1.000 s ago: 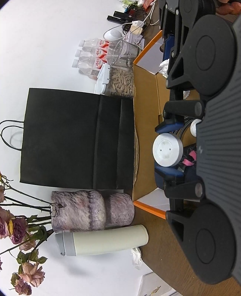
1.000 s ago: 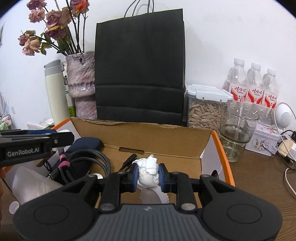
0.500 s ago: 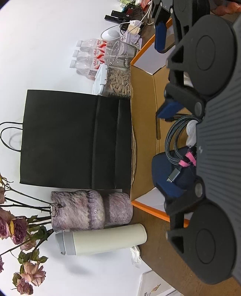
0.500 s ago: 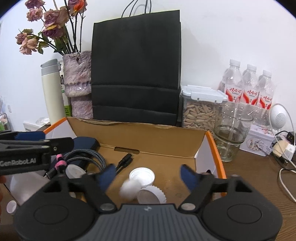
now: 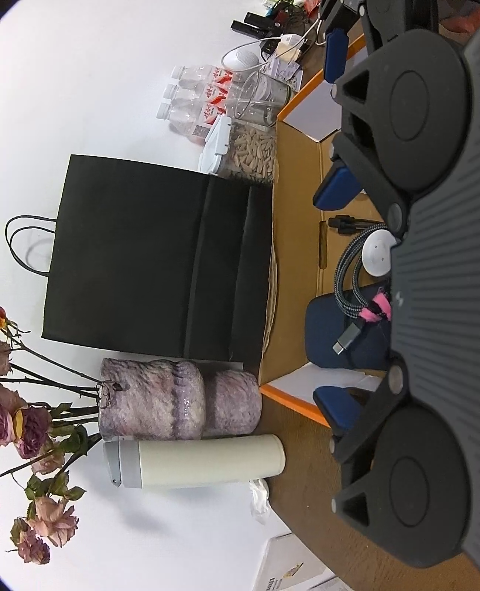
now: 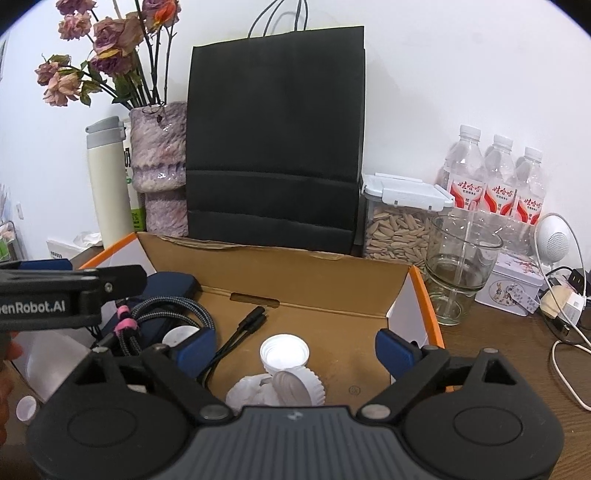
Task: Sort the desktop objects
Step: 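Open the right tool to drop the tissue while the left tool drops the cap into the box, then move the right tool to the plush toy while the left tool moves to a white cap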
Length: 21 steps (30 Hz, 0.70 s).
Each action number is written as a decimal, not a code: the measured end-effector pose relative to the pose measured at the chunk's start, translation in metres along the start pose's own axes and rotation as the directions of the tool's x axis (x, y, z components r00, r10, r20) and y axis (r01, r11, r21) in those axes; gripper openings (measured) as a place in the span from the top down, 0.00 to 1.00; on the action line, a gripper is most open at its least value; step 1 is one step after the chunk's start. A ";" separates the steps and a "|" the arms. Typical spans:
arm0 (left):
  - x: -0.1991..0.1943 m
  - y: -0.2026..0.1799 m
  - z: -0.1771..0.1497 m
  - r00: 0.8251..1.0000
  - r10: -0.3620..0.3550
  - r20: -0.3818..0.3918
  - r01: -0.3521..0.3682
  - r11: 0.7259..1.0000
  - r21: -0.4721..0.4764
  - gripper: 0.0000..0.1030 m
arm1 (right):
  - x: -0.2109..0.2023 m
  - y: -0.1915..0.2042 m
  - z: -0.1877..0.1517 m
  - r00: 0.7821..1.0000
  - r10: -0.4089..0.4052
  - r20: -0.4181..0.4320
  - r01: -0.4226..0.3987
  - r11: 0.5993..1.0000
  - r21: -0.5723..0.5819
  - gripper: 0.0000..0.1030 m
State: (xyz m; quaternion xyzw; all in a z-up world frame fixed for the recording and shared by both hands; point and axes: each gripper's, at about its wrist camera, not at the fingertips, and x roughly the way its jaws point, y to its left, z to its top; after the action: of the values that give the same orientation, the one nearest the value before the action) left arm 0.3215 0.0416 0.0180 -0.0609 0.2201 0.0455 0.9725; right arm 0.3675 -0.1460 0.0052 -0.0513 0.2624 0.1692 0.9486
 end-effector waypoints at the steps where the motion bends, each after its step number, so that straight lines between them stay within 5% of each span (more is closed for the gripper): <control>1: -0.001 0.000 0.000 1.000 0.001 0.002 -0.001 1.000 -0.001 0.00 | -0.001 0.000 0.000 1.000 0.000 0.001 0.000 1.000 0.001 0.09; 21: -0.070 0.011 -0.009 0.997 -0.001 0.077 0.001 1.000 0.009 0.00 | -0.058 -0.006 -0.016 0.999 -0.006 0.052 0.006 1.000 0.006 0.01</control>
State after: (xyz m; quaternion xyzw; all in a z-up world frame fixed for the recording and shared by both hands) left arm 0.2538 0.0471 0.0390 -0.0550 0.1824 0.0464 0.9806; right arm 0.3146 -0.1716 0.0213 -0.0449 0.2377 0.1670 0.9558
